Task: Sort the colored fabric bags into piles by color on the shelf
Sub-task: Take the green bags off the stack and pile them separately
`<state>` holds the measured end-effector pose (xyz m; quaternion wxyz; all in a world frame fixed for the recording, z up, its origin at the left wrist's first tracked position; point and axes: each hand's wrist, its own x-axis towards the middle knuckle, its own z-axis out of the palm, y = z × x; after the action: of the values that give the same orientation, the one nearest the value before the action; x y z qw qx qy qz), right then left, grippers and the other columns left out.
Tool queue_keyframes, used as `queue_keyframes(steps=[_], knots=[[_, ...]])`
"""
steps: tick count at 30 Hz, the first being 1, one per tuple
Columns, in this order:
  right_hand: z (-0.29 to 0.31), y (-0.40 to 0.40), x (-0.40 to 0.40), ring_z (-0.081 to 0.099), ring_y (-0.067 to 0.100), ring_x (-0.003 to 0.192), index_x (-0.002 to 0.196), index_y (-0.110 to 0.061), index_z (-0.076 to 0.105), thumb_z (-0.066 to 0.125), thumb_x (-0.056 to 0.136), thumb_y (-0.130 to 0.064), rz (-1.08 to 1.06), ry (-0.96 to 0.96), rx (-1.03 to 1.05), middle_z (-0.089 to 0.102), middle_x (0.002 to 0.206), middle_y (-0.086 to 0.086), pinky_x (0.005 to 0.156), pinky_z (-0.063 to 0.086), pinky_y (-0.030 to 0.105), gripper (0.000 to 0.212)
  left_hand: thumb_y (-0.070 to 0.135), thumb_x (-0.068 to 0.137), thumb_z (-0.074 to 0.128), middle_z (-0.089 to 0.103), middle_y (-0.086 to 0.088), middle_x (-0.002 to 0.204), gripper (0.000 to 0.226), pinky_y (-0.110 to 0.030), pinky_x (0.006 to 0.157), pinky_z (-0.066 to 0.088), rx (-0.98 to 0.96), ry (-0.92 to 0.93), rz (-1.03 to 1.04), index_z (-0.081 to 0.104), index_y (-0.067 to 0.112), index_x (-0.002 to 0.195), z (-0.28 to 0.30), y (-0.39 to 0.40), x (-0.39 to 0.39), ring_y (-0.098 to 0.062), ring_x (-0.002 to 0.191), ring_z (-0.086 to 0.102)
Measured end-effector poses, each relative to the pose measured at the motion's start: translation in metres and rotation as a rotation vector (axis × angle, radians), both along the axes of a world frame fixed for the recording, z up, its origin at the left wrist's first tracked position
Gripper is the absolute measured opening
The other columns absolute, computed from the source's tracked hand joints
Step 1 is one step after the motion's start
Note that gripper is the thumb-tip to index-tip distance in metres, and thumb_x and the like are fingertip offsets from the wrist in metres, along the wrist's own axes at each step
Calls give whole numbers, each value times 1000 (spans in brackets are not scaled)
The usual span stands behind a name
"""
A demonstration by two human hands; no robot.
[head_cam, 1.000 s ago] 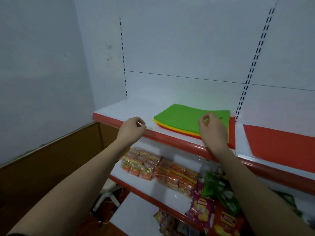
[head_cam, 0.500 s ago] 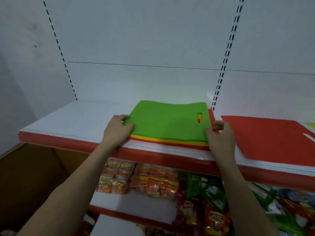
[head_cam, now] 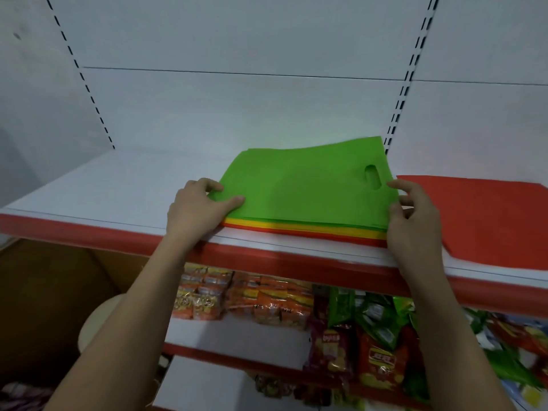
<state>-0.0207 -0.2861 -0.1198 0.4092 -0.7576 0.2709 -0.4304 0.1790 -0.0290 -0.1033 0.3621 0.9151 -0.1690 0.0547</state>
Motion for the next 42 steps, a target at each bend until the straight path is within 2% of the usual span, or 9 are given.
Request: queue_keyframes(steps=[4, 10, 14, 21, 26, 29, 31, 34, 42], knots=[[1, 3, -1, 47, 8, 80, 118, -27, 64, 42, 95, 5, 16, 12, -86, 53, 112, 0, 73, 38, 29, 45, 80, 51, 63, 63, -5, 117, 71, -48, 95, 48, -68, 68, -32, 65, 24, 94, 0, 1, 4, -27, 108, 60], [13, 15, -1, 46, 21, 102, 116, -16, 69, 42, 87, 15, -44, 50, -210, 54, 113, 4, 93, 39, 37, 50, 52, 82, 71, 45, -9, 140, 50, -47, 107, 36, -11, 0, -39, 62, 22, 122, 4, 1, 0, -31, 133, 35], [33, 26, -6, 52, 25, 97, 112, -14, 71, 43, 81, 18, -73, 52, -293, 60, 109, 10, 87, 42, 40, 53, 44, 85, 70, 48, -9, 129, 34, -45, 103, 33, 32, -3, -4, 65, 25, 112, 24, 4, -8, -33, 130, 34], [68, 64, -47, 48, 12, 64, 120, -13, 66, 33, 83, 13, 27, 0, 61, 60, 108, 12, 47, 34, 16, 55, 4, 89, 66, 60, -9, 81, 21, -28, 57, 41, -508, 291, -239, 51, 14, 78, 66, 28, -30, -22, 71, 55], [81, 97, -99, 57, 20, 66, 122, -1, 64, 28, 80, 20, -23, 52, 75, 61, 110, 14, 53, 49, 23, 59, -5, 89, 62, 63, -14, 93, 29, -30, 65, 50, -555, 279, -343, 55, 11, 112, 69, 35, -66, -22, 73, 60], [87, 105, -132, 57, 24, 70, 123, -8, 63, 30, 82, 16, -49, 8, 147, 62, 116, 14, 67, 56, 48, 58, -11, 86, 58, 60, -16, 111, 54, -32, 78, 48, -540, 259, -438, 50, 11, 134, 66, 33, -94, -23, 90, 58], [92, 107, -158, 56, 21, 78, 127, -8, 61, 40, 88, 9, -88, 2, 143, 63, 116, 11, 70, 54, 41, 48, -14, 83, 56, 58, -13, 118, 69, -33, 82, 47, -525, 244, -507, 45, 20, 143, 67, 28, -115, -23, 94, 56], [97, 107, -202, 54, 16, 77, 131, -7, 59, 49, 90, 6, -129, 27, 100, 62, 110, 4, 64, 44, 24, 44, -18, 85, 49, 57, -8, 128, 75, -31, 81, 46, -554, 351, -630, 46, 27, 144, 71, 14, -145, -21, 95, 55], [96, 79, -340, 57, 45, 108, 136, -8, 53, 43, 95, 9, -251, 9, 180, 52, 119, 5, 84, 55, 55, 45, -21, 87, 41, 45, -3, 141, 60, -23, 101, 39, -472, 521, -809, 51, 7, 140, 73, -58, -265, -17, 124, 45]])
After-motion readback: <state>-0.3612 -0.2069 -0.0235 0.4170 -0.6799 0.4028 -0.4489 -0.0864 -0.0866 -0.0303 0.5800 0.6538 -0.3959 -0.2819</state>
